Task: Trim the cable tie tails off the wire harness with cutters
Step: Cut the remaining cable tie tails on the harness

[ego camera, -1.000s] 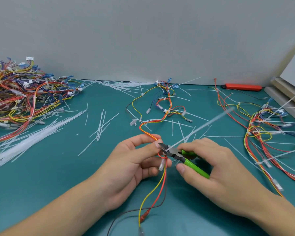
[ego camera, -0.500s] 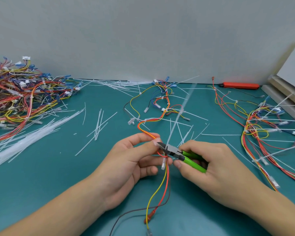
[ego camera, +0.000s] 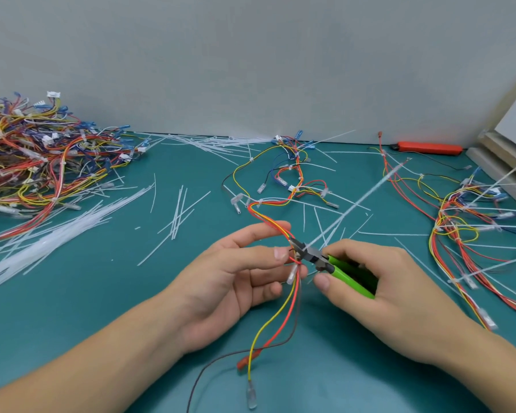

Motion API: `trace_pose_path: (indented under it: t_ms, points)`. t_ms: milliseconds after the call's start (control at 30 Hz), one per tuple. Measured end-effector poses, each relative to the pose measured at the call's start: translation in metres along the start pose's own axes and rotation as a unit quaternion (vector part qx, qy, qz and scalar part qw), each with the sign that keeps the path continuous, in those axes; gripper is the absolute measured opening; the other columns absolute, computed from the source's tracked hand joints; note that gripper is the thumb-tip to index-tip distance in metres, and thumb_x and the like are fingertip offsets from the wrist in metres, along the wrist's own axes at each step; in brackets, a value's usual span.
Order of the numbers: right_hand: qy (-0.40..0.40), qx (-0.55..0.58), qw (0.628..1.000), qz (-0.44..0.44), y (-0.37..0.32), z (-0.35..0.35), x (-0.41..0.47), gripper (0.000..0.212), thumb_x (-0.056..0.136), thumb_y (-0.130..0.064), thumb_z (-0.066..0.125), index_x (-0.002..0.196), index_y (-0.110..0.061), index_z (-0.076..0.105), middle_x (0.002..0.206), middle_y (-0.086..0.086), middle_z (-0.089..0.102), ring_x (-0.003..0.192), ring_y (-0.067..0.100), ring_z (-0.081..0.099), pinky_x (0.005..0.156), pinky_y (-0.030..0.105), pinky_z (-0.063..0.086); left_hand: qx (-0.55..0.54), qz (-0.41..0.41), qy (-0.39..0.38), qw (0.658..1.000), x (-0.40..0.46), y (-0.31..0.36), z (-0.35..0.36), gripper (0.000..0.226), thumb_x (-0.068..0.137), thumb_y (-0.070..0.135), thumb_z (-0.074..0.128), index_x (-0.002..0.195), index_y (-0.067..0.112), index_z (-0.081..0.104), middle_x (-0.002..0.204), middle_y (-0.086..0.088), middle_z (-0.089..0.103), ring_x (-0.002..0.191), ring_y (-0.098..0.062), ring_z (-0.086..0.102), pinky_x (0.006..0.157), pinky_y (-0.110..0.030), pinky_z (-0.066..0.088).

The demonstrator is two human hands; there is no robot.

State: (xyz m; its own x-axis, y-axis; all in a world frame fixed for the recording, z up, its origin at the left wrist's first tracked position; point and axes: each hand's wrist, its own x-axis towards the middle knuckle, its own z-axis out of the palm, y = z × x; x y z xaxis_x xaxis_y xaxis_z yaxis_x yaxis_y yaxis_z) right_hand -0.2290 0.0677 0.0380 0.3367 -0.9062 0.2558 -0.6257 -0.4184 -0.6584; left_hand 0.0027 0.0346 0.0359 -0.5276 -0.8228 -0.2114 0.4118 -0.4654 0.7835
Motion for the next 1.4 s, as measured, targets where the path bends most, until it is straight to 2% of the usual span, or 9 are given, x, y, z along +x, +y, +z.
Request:
trace_pose_path:
  t_ms: [233, 333, 467, 633, 867, 967, 1100, 1300, 1400]
  points:
    - [0.008, -0.035, 0.999, -0.015, 0.001, -0.002, 0.000, 0.033, 0.089, -0.054, 0.063, 0.110, -0.031, 0.073, 0.107, -0.020, 0.070, 0.103, 0.010, 0.067, 0.087, 0.027, 0.051, 0.005, -0.016, 0.002, 1.000, -0.002, 0.003, 0.001, 0.044, 0.070, 0.009, 0.083, 0.113, 0.018, 0.076, 0.096, -0.013, 0.074, 0.081, -0.025, 0.074, 0.059, -0.021, 0.051]
    - [0.013, -0.039, 0.999, -0.015, 0.001, -0.001, 0.000, 0.032, 0.088, -0.055, 0.062, 0.107, -0.031, 0.073, 0.101, -0.017, 0.070, 0.095, 0.011, 0.066, 0.081, 0.027, 0.051, 0.003, -0.017, 0.002, 1.000, -0.002, 0.002, 0.001, 0.043, 0.073, 0.007, 0.082, 0.114, 0.017, 0.075, 0.093, -0.013, 0.074, 0.081, -0.024, 0.074, 0.058, -0.020, 0.051]
    - [0.017, -0.065, 0.998, -0.008, 0.002, -0.003, 0.002, 0.026, 0.089, -0.056, 0.060, 0.091, -0.030, 0.067, 0.076, -0.008, 0.059, 0.072, 0.017, 0.054, 0.062, 0.032, 0.046, 0.003, -0.019, -0.002, 1.000, -0.001, 0.003, 0.000, 0.046, 0.073, 0.007, 0.082, 0.116, 0.019, 0.075, 0.095, -0.009, 0.074, 0.086, -0.026, 0.073, 0.060, -0.022, 0.051]
    - [0.018, -0.087, 0.996, -0.011, 0.000, -0.004, 0.001, 0.025, 0.088, -0.057, 0.059, 0.088, -0.033, 0.064, 0.073, -0.008, 0.055, 0.070, 0.017, 0.052, 0.057, 0.030, 0.041, 0.016, -0.024, -0.013, 0.999, -0.002, 0.003, 0.000, 0.044, 0.073, 0.008, 0.081, 0.114, 0.021, 0.076, 0.093, -0.006, 0.073, 0.086, -0.027, 0.073, 0.063, -0.022, 0.051]
    - [0.121, -0.005, 0.993, 0.019, 0.003, -0.008, 0.003, 0.023, 0.090, -0.045, 0.067, 0.085, -0.022, 0.061, 0.058, -0.008, 0.042, 0.051, 0.006, 0.034, 0.048, 0.015, 0.028, 0.017, -0.028, -0.005, 0.999, -0.002, 0.004, 0.000, 0.040, 0.074, 0.007, 0.078, 0.112, 0.020, 0.076, 0.102, -0.013, 0.072, 0.085, -0.028, 0.072, 0.062, -0.024, 0.052]
    - [0.127, 0.001, 0.991, 0.032, 0.003, -0.011, 0.003, 0.020, 0.090, -0.045, 0.067, 0.086, -0.026, 0.061, 0.056, -0.013, 0.041, 0.050, 0.006, 0.034, 0.047, 0.014, 0.027, 0.033, -0.023, -0.010, 0.999, -0.003, 0.005, 0.001, 0.032, 0.078, 0.014, 0.075, 0.109, 0.018, 0.076, 0.098, -0.014, 0.072, 0.080, -0.028, 0.073, 0.064, -0.026, 0.055]
    - [0.111, 0.007, 0.993, 0.037, 0.002, -0.008, 0.002, 0.020, 0.090, -0.045, 0.067, 0.088, -0.026, 0.062, 0.058, -0.012, 0.043, 0.051, 0.006, 0.036, 0.048, 0.015, 0.028, 0.079, -0.027, -0.004, 0.997, -0.005, 0.005, 0.004, 0.017, 0.086, 0.031, 0.067, 0.094, 0.019, 0.075, 0.094, -0.013, 0.072, 0.070, -0.027, 0.072, 0.054, -0.025, 0.052]
    - [0.110, 0.009, 0.992, 0.065, 0.003, -0.003, 0.002, 0.023, 0.089, -0.049, 0.063, 0.090, -0.026, 0.064, 0.064, -0.008, 0.053, 0.057, 0.009, 0.043, 0.053, 0.020, 0.036, 0.218, -0.050, -0.070, 0.972, -0.009, 0.002, 0.007, 0.014, 0.089, 0.024, 0.059, 0.081, 0.015, 0.066, 0.080, -0.017, 0.067, 0.052, -0.024, 0.064, 0.042, -0.022, 0.038]
    - [0.113, 0.024, 0.990, 0.081, 0.008, 0.001, 0.002, 0.023, 0.088, -0.047, 0.063, 0.100, -0.028, 0.065, 0.073, -0.003, 0.061, 0.060, 0.015, 0.048, 0.060, 0.033, 0.045, 0.270, -0.060, -0.108, 0.955, -0.011, 0.001, 0.009, 0.015, 0.089, 0.020, 0.057, 0.079, 0.013, 0.066, 0.073, -0.017, 0.066, 0.045, -0.019, 0.058, 0.038, -0.018, 0.035]
